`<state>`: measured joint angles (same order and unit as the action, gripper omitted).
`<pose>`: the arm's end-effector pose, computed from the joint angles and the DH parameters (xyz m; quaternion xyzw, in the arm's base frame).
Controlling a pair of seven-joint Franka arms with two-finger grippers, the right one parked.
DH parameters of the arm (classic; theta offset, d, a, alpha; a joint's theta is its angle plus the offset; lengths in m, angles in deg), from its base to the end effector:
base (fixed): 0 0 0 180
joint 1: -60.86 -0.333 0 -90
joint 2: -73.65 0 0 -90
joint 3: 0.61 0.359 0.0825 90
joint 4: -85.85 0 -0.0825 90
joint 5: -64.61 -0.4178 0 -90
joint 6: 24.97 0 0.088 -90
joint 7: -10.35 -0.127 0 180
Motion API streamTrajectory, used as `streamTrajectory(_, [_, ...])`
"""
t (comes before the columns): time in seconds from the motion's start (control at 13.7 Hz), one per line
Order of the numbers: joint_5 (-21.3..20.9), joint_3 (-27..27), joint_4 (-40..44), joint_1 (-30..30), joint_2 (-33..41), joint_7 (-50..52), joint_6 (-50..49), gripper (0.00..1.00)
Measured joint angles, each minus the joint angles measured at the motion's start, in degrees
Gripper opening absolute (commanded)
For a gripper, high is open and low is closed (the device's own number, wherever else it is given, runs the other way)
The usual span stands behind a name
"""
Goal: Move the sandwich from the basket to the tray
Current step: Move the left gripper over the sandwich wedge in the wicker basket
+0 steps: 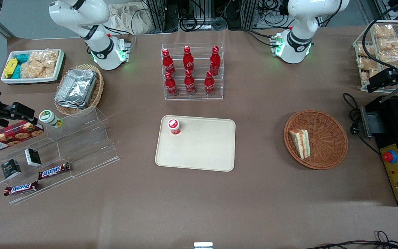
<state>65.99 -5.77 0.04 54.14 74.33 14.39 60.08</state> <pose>0.5752 0.0121 0.6835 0.9988 0.0478 -0.0010 0.0114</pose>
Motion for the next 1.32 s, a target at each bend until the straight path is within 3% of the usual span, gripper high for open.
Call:
streamTrajectory(0.22, [-0.1, 0.1, 0.7, 0.0, -0.8, 0.1, 0.0, 1.0])
streamTrajectory(0.44, [-3.7, 0.0, 0.7, 0.1, -2.4, 0.4, -0.2, 1.0])
streamTrajectory(0.73, [-4.2, -0.4, -0.3, 0.7, -8.2, 1.7, -0.3, 1.0])
streamTrajectory(1.02, [-4.2, -0.7, -1.4, 5.1, -15.7, 11.7, 7.1, 1.0])
streamTrajectory(1.32, [-4.2, -0.8, -4.6, 8.3, -18.3, 18.3, 14.1, 1.0])
